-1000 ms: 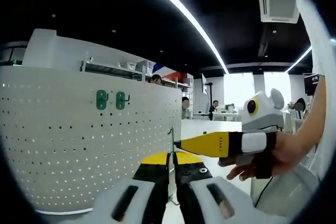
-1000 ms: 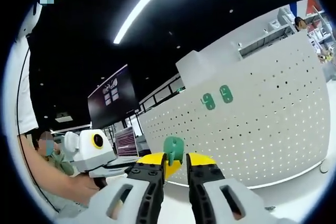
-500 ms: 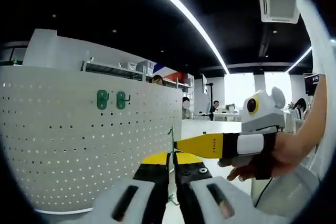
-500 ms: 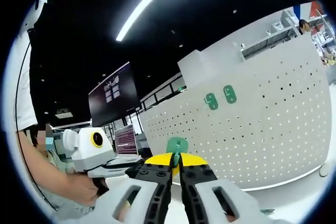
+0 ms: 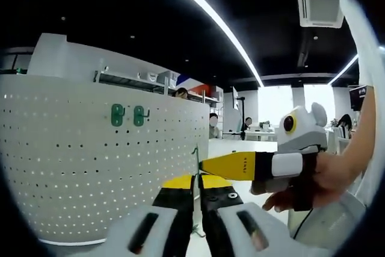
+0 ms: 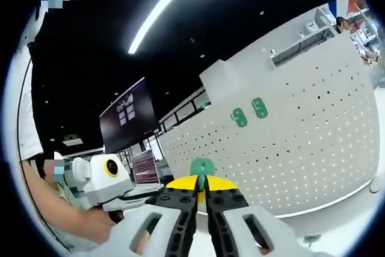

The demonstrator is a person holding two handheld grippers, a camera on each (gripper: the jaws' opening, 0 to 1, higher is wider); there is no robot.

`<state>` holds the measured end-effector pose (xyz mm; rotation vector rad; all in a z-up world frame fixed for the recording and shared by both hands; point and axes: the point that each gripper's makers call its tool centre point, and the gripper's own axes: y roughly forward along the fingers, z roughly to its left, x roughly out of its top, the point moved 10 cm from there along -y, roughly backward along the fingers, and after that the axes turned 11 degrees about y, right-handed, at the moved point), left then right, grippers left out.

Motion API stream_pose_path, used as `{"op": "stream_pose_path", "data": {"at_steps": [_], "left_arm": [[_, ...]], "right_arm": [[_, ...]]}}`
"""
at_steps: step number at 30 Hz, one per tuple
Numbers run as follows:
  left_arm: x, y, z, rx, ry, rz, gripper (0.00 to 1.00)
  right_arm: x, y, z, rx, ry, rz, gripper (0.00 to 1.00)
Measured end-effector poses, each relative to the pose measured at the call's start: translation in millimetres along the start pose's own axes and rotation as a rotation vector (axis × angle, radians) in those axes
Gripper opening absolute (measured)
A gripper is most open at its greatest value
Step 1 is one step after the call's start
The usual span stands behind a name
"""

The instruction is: Insert the hook assembly into the mounting plate slot until the hook locks in place.

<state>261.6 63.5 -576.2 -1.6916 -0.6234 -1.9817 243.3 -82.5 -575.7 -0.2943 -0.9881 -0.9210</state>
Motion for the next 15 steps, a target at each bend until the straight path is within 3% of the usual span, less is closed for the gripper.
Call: {"op": "stream_pose_path", "data": {"at_steps": [15], "left_arm": [[-1.0,-1.1,-0.8,0.01,0.0,0.019,0.02]], "right_arm": [[1.1,2.4,0.8,-0.017,0.038,0.028,0.01]]}}
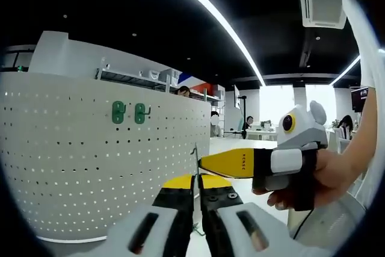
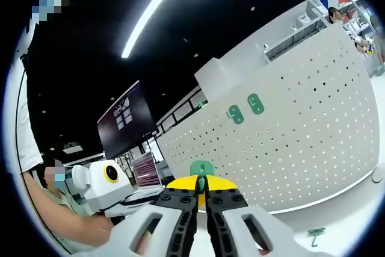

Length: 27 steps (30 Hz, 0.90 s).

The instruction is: Insert the hook assembly into the mounting plate slot until the hook locks in place.

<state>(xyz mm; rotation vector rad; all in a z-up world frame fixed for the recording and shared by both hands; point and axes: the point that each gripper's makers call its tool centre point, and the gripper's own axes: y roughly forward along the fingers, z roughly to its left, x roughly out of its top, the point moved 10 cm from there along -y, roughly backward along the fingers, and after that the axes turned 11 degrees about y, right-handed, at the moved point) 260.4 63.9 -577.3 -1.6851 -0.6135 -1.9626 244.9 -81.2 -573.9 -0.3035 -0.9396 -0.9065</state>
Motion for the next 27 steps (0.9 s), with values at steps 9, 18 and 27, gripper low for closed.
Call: {"op": "stream_pose_path", "data": {"at_steps": [9,18,27], "left_arm": [[-0.8,-0.6,0.7,-0.003,0.009,0.013,0.02],[-2.8,-0.1,1.4,-0.006,0.016,0.022,0.03],[-4.3,0.7,-1.3,-0.018,0.025,0.022,0.18]], "right_arm": [[0.4,0.7,-0.4,-0.015,0.01,0.027,0.01],[-0.4,0.1,-1.5,-0.019,0.017,0.032,0.0],[-1.5,-0.6,-2.8,-0.024,0.034,0.04,0.0]]}}
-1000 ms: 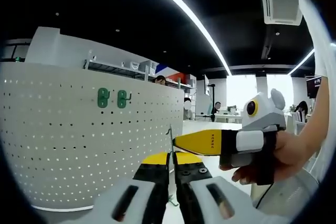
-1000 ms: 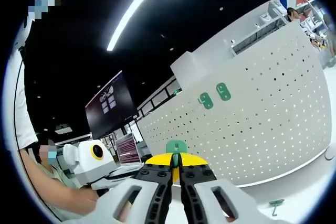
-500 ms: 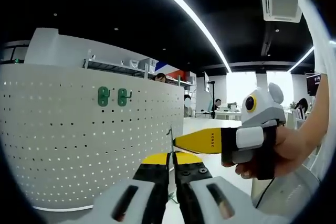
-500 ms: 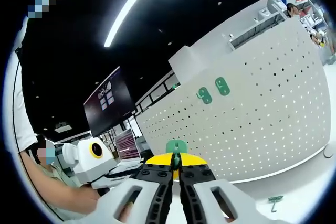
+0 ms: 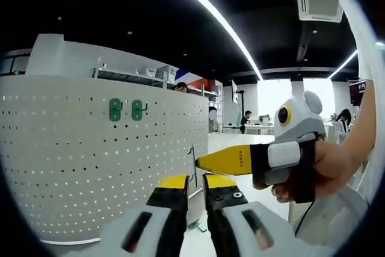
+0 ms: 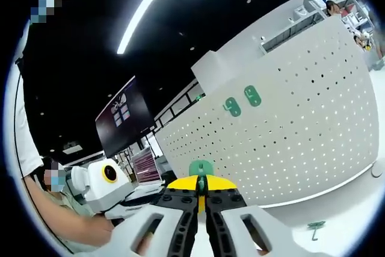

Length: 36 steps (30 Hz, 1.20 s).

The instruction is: Insert the hook assembly into the mounting plate slot until the hook locks in place.

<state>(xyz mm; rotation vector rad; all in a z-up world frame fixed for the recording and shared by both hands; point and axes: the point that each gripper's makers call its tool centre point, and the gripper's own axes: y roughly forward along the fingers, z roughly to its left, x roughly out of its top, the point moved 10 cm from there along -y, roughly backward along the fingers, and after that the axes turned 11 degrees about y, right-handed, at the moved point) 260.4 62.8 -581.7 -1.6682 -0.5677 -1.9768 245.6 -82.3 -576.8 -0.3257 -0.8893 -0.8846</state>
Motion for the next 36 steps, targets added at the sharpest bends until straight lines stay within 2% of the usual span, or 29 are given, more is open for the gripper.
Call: {"op": "stream_pose_path", "data": {"at_steps": [6,11,15,20,21,23,24,26,28,36], "left_arm": [[-7.6,1.2,-0.6,-0.005,-0.006,0.031,0.35],[-12.7,1.9,-0.6,0.02,-0.003,0.051,0.6],[-15.1,1.0,0.0,0.03,0.0,0.052,0.7],[-16.6,0.3,0.0,0.037,-0.007,0.058,0.72],[-16.4,0.3,-0.3,0.036,-0.005,0.059,0.72],[-16.8,0.3,-1.0,0.037,0.003,0.061,0.71],[-17.6,0.6,-1.7,0.031,-0.004,0.066,0.71],[-17.9,0.7,-1.7,0.03,0.002,0.069,0.7],[-17.8,0.5,-1.8,0.03,-0.005,0.068,0.7],[-17.8,-0.5,-0.4,0.034,-0.013,0.061,0.69]], "right_arm": [[0.0,-0.4,-0.8,0.003,0.007,0.003,0.0],[-0.7,-0.8,-0.7,0.004,0.01,0.006,0.0],[-1.0,-0.9,-0.1,0.008,0.011,0.008,0.0],[-1.0,-1.0,4.4,0.007,-0.071,0.033,0.0],[0.3,-1.3,5.3,0.001,-0.141,0.047,0.0],[2.0,-2.1,7.2,-0.024,-0.218,0.058,0.0],[4.7,-3.0,7.7,-0.058,-0.303,0.066,0.0],[6.0,-2.9,9.1,-0.062,-0.384,0.085,0.0],[6.5,-3.8,8.7,-0.081,-0.416,0.09,0.0],[12.4,-5.0,3.0,-0.1,-0.378,0.067,0.0]]}}
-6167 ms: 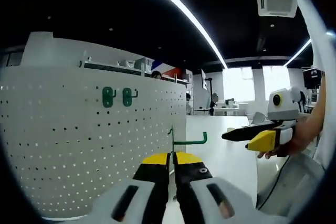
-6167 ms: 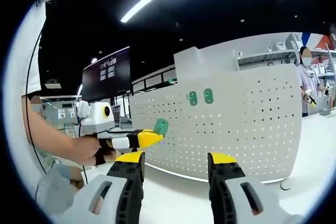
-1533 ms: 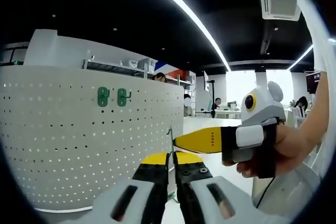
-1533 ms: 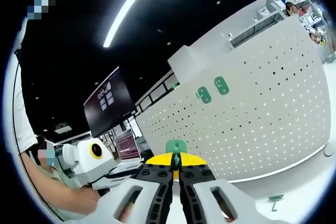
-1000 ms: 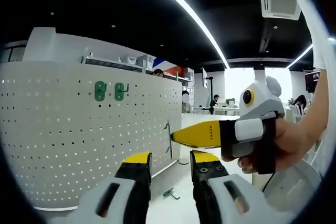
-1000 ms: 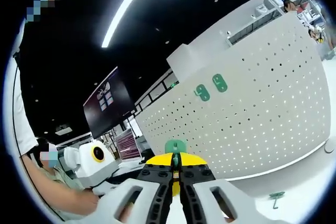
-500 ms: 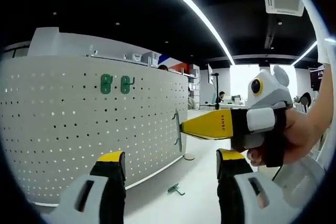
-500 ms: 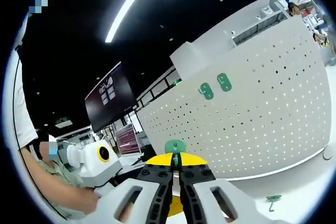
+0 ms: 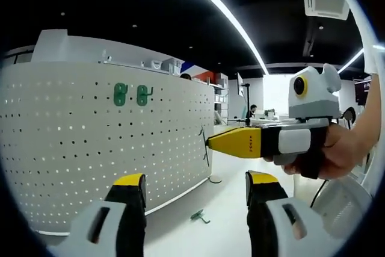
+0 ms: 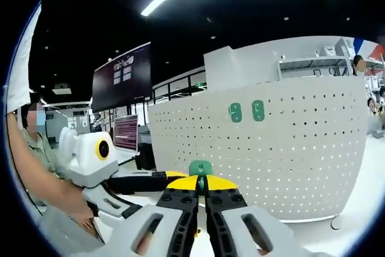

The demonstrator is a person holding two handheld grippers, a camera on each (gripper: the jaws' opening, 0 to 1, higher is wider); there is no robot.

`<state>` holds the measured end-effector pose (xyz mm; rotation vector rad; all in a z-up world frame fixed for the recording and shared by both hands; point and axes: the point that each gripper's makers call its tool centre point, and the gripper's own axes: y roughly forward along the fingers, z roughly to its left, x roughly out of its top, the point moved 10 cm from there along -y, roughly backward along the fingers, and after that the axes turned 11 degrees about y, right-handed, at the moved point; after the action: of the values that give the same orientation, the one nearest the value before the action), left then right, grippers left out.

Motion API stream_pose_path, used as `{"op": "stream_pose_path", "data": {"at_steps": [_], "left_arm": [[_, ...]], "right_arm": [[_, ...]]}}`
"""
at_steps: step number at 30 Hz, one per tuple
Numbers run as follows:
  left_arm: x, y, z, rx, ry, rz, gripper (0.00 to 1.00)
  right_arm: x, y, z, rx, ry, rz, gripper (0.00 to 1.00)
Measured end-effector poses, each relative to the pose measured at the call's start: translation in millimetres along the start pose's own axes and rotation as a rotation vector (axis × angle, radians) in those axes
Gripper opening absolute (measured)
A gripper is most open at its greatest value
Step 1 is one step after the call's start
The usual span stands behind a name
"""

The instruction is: Insert the hook assembly into the mounting plate slot until the hook locks in place.

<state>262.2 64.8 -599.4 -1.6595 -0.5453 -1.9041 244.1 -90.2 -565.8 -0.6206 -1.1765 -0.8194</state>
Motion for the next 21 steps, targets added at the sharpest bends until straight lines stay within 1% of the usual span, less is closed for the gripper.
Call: {"op": "stream_pose_path", "data": {"at_steps": [2,4,9,12,15,17,19,21], "left_arm": [[-1.1,-0.8,0.6,0.005,-0.001,0.003,0.69],[-2.5,-1.9,1.6,0.013,0.007,0.004,0.68],[-0.8,-8.1,5.9,0.034,0.012,-0.008,0.67],[-0.3,-14.6,10.1,0.067,0.01,-0.016,0.66],[-0.8,-21.2,11.8,0.082,0.004,-0.026,0.66],[-1.6,-26.8,13.2,0.104,0.011,-0.028,0.65],[-4.2,-32.9,16.0,0.129,-0.005,-0.033,0.65],[-6.2,-37.4,16.0,0.14,-0.004,-0.044,0.64]], "right_arm": [[3.9,0.2,-4.6,-0.019,-0.002,-0.011,0.0],[8.4,1.3,-10.2,-0.036,0.014,-0.027,0.0],[20.7,4.4,-21.3,-0.078,0.029,-0.06,0.0],[28.2,6.7,-27.7,-0.104,0.035,-0.083,0.01],[33.3,7.7,-34.2,-0.13,0.039,-0.103,0.01],[37.6,8.2,-38.4,-0.144,0.046,-0.114,0.01],[40.7,10.0,-41.8,-0.155,0.038,-0.118,0.01],[45.0,12.0,-45.4,-0.162,0.048,-0.129,0.01]]}}
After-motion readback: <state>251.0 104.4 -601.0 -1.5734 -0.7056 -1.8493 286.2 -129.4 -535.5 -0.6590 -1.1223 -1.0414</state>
